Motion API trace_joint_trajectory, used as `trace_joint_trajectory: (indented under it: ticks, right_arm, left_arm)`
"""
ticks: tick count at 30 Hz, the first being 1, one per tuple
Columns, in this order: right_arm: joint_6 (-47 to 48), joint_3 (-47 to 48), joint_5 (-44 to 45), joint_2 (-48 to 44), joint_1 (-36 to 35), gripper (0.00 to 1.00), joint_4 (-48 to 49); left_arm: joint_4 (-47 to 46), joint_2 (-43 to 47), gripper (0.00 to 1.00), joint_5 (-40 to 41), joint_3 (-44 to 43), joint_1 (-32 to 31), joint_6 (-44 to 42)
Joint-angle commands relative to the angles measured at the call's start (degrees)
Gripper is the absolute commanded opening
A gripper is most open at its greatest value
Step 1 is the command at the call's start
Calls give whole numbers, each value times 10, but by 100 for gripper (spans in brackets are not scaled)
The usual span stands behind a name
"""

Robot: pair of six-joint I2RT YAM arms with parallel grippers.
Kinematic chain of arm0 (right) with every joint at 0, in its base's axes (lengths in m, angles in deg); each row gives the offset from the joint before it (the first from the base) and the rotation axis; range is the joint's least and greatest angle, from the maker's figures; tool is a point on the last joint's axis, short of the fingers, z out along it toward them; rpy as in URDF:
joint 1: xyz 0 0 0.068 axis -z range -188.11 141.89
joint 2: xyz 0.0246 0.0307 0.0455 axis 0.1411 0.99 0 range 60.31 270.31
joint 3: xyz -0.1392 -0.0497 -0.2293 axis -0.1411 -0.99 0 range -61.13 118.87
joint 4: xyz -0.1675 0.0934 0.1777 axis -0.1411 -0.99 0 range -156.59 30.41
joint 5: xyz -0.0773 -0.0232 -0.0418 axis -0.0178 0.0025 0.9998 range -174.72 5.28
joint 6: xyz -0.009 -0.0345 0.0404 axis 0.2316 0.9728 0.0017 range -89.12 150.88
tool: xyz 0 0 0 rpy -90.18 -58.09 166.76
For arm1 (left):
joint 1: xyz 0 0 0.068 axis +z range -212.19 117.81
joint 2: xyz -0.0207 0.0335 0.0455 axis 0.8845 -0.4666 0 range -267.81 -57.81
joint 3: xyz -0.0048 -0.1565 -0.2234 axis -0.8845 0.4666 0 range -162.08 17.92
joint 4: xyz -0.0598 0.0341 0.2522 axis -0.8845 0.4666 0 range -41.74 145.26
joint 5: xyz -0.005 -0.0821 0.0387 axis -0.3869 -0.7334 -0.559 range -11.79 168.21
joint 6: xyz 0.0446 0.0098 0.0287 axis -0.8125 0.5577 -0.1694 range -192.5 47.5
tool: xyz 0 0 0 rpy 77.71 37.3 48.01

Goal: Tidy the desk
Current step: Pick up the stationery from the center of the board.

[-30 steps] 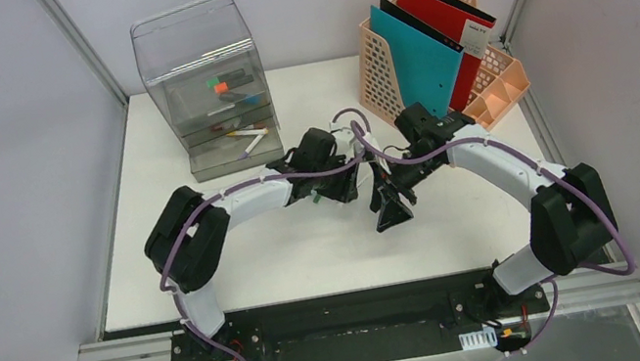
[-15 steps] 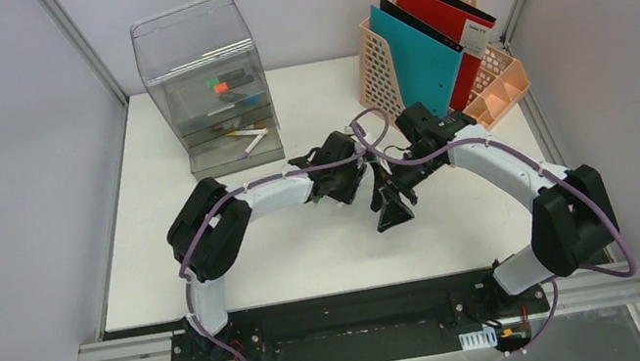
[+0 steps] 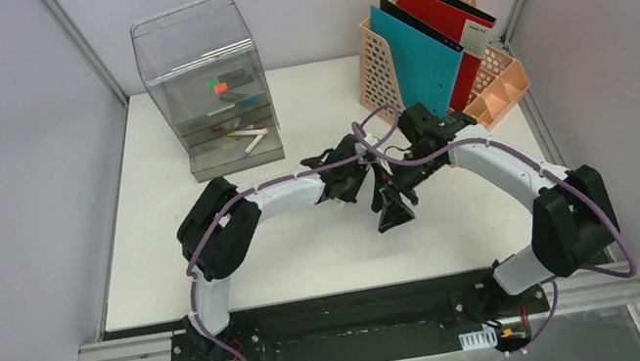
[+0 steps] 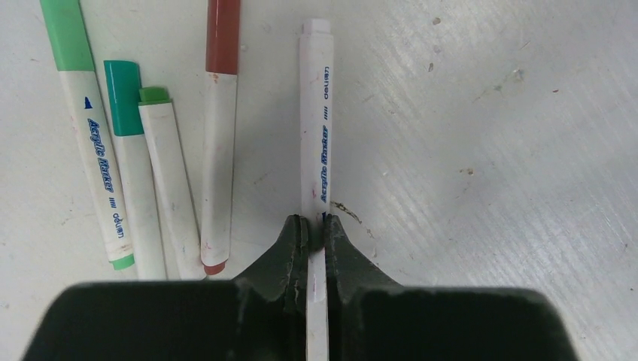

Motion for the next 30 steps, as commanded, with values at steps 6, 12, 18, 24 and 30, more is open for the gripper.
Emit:
trace_joint_trajectory:
  ticks: [6,12,18,24,30]
  right_arm:
    - [7,21,-7,-17,1,69,9]
    - [7,21,-8,-17,1,69,8]
    - [6,21,-13,-16,2,69,9]
    - [-10,25,-59,-9,3,69,12]
    - [-110,6,-117,-11,16,69,87]
  left_arm:
    - [-13,35,0,-9,30,-19,12]
    - [-108,126,0,-29,120,-20,65]
    - [-181,214,0,-28,207,-19,108]
    - [-291,321,0,-33,305,-18,151]
    - [-459,394,0,-39,421,-18,219]
